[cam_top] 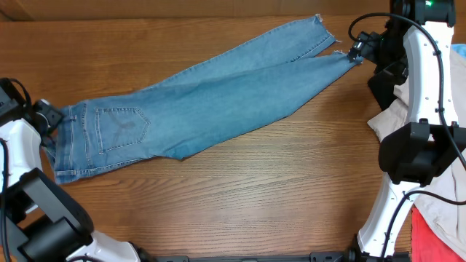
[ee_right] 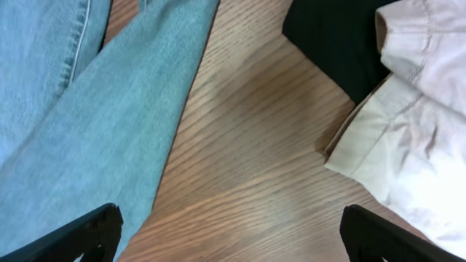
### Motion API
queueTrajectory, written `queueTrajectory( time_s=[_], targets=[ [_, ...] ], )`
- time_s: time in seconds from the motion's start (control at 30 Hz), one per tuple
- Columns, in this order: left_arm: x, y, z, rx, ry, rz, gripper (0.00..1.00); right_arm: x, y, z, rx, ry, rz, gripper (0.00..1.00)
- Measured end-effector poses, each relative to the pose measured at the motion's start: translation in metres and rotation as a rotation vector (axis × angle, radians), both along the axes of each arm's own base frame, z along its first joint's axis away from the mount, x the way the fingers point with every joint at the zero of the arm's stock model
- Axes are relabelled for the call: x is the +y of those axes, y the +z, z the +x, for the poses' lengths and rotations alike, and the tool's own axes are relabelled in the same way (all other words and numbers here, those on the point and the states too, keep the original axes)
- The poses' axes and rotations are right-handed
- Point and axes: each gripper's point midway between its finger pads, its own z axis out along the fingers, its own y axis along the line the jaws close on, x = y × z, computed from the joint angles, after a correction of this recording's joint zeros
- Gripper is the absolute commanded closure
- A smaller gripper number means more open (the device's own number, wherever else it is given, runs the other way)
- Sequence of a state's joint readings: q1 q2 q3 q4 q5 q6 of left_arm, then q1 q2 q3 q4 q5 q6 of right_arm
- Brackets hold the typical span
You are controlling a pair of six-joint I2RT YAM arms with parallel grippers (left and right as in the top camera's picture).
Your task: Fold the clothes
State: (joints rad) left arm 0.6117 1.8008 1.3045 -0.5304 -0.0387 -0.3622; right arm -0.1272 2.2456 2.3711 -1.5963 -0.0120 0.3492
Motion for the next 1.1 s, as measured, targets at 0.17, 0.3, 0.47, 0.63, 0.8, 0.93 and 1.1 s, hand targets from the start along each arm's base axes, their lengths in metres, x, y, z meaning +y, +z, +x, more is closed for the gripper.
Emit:
queueTrajectory(
  time_s=[0.17,0.3,0.47,0.63,0.8,0.93,1.1],
  targets=[
    [0.003,-0.026,0.024,-0.041,-0.044,-0.027,0.35,0.004,0.000,-0.001,0.004,0.009,0.011,0.00],
    [-0.002,-0.055,0.037,-0.057,-0.090,-0.079,0.41,0.004,0.000,-0.002,0.010,0.012,0.014,0.00],
    [-0.015,-0.071,0.038,-0.050,-0.127,-0.155,0.95,0.005,0.000,-0.002,0.010,0.012,0.014,0.00],
    [-0.037,-0.076,0.030,-0.025,-0.157,-0.263,0.96,0.005,0.000,-0.002,0.010,0.012,0.015,0.00],
    [-0.058,-0.059,-0.002,0.053,-0.139,-0.363,0.96,0.005,0.000,-0.002,0.009,0.012,0.015,0.00],
    [-0.068,-0.023,-0.037,0.119,-0.079,-0.380,0.96,0.004,0.000,-0.001,0.005,0.012,0.014,0.00],
    [-0.081,0.011,-0.080,0.193,0.027,-0.393,0.96,0.004,0.000,0.000,-0.002,0.013,0.013,0.00]
  ],
)
